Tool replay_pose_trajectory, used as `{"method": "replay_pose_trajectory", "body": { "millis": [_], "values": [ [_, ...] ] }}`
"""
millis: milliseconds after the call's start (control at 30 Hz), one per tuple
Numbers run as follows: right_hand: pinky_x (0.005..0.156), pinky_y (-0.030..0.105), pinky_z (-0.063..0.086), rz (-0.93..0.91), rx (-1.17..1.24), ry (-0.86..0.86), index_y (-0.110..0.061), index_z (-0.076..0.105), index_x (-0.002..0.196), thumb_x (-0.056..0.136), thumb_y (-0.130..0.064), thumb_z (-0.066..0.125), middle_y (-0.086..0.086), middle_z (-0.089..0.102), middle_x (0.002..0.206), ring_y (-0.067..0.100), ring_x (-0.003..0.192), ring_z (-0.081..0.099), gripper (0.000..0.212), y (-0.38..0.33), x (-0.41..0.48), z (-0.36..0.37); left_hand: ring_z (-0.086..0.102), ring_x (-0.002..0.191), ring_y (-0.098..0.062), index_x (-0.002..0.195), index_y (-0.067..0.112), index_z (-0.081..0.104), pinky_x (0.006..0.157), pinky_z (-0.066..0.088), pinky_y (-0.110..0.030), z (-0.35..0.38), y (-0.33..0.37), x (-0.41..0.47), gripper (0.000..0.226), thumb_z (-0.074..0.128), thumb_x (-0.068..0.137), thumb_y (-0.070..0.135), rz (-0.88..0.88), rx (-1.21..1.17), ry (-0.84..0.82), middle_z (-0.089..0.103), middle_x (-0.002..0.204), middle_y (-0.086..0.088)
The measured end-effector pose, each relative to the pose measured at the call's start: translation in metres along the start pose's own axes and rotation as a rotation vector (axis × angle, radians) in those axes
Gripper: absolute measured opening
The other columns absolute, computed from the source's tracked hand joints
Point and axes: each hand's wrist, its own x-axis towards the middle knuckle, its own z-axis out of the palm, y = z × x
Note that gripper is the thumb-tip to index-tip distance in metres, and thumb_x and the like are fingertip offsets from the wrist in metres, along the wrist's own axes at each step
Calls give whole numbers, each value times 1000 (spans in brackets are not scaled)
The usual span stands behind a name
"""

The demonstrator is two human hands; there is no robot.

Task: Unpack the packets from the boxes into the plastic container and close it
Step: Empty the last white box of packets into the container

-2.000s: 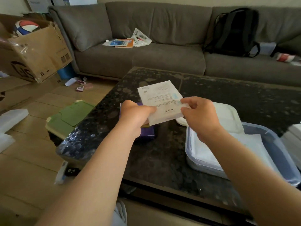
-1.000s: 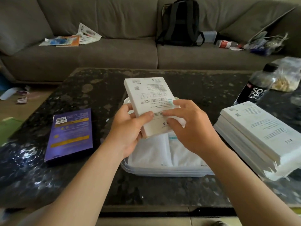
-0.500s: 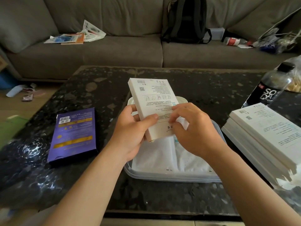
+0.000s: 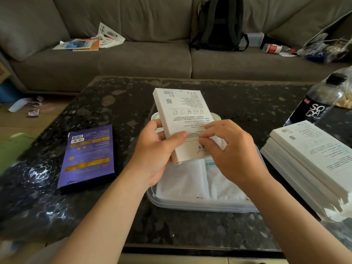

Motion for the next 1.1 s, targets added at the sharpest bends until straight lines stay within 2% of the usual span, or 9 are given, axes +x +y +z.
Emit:
{"method": "replay_pose_trajectory", "body": {
  "millis": [167, 333, 467, 567, 767, 867, 967, 1033, 1100],
  "values": [
    [79, 22, 55, -41, -90, -37, -17, 67, 97, 97, -15, 64, -10, 59, 108, 9, 101, 51, 3, -1, -2, 3, 77, 102, -21, 125, 21, 59, 85, 64, -46, 2, 1, 0, 39, 74, 92, 7, 4, 11, 0, 80, 107, 4],
    [68, -1, 45, 31, -23, -103, -27, 57, 98, 101, -20, 56, -21, 53, 109, -5, 91, 51, 8, -10, -4, -6, 77, 102, -24, 129, 17, 57, 80, 64, -43, -2, 4, 2, 41, 74, 92, 7, -13, -46, 41, 79, 112, -2],
    [68, -3, 42, 44, 40, -115, -27, 57, 94, 99, -20, 59, -27, 52, 107, -23, 93, 46, 9, -13, -8, -11, 77, 103, -23, 127, 16, 59, 76, 64, -37, -8, 7, 7, 39, 73, 92, 6, -29, -120, 92, 79, 114, -3],
    [78, 4, 43, 13, 14, -133, -33, 56, 89, 96, -18, 63, -29, 55, 107, -20, 100, 48, 18, -11, -11, -15, 78, 98, -21, 123, 13, 63, 70, 65, -35, -13, 9, 9, 33, 72, 93, 4, -50, -198, 140, 80, 111, -4],
    [75, 0, 43, -31, -78, -136, -33, 59, 88, 91, -18, 69, -36, 52, 93, -9, 96, 55, 18, -12, -16, -15, 78, 100, -21, 125, 13, 64, 74, 66, -39, -13, 8, 9, 33, 71, 93, 5, -62, -223, 158, 79, 115, -4],
    [66, 13, 52, 127, 128, -97, -25, 64, 87, 94, -27, 65, -21, 65, 82, -1, 87, 61, 8, -12, -15, -15, 78, 102, -23, 125, 13, 64, 77, 65, -41, -11, 7, 9, 33, 72, 94, 6, -59, -220, 152, 78, 116, -5],
    [59, 30, 59, 448, 339, 69, -14, 64, 85, 96, -42, 58, 0, 69, 74, 12, 66, 68, 31, -20, -6, -12, 77, 104, -23, 125, 12, 62, 75, 65, -38, -9, 6, 7, 33, 71, 93, 6, -50, -228, 129, 79, 116, -4],
    [61, 34, 63, 683, 403, 40, -13, 62, 91, 94, -53, 58, 7, 70, 78, 14, 62, 70, 41, -25, -1, -11, 77, 105, -23, 124, 13, 61, 74, 64, -36, -6, 5, 5, 33, 71, 94, 5, -41, -237, 109, 79, 115, -3],
    [63, 35, 64, 824, 535, -55, -16, 61, 97, 89, -56, 64, 9, 72, 85, 21, 71, 73, 41, -25, 0, -10, 77, 105, -22, 124, 15, 60, 76, 64, -38, -3, 4, 3, 33, 70, 94, 4, -25, -227, 86, 78, 116, -3]
  ]
}}
